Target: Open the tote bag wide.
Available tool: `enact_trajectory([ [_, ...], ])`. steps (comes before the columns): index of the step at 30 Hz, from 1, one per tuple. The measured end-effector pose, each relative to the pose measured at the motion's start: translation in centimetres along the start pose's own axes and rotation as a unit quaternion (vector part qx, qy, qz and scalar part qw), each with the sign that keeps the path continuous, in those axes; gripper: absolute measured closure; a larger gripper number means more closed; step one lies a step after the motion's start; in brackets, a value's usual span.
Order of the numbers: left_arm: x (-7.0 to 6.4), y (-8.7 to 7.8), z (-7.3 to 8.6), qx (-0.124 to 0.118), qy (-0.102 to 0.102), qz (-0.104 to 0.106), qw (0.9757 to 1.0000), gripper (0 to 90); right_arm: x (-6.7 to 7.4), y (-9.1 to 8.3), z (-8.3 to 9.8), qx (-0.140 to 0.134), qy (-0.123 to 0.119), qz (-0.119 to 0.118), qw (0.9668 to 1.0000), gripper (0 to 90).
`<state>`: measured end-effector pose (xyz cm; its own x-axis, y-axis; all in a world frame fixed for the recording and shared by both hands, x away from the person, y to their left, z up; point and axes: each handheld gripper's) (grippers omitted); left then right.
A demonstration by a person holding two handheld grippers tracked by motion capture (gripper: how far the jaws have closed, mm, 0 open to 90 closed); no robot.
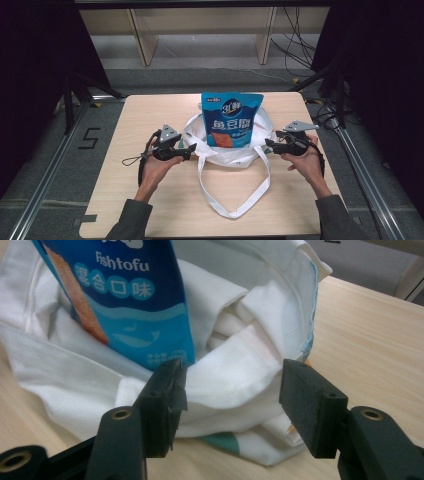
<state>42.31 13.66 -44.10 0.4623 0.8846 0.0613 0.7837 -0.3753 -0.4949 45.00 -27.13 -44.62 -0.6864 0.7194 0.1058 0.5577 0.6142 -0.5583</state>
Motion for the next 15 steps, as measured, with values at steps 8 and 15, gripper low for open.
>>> enact_trajectory([
  [8, -0.6, -0.9, 1.7, 0.016, 0.012, 0.000, 0.9998, 29.6, 0.6, -1.1, 0.6, -0.001, -0.011, -0.006, 0.9999, 41.4],
  [15, -0.6, -2.0, 2.5, 0.016, 0.012, -0.002, 0.9998, 28.2, 1.9, -1.7, 1.2, 0.002, 0.002, -0.015, 0.9999, 40.1],
])
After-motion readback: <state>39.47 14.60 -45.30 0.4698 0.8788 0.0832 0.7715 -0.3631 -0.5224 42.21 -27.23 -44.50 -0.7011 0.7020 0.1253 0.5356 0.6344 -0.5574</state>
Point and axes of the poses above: each handheld gripper's, and its own axes: y roughly forward along the jaws, z roughly out of its underside, x roughly to its left, and after that the axes turned 10 degrees about -z, right-handed
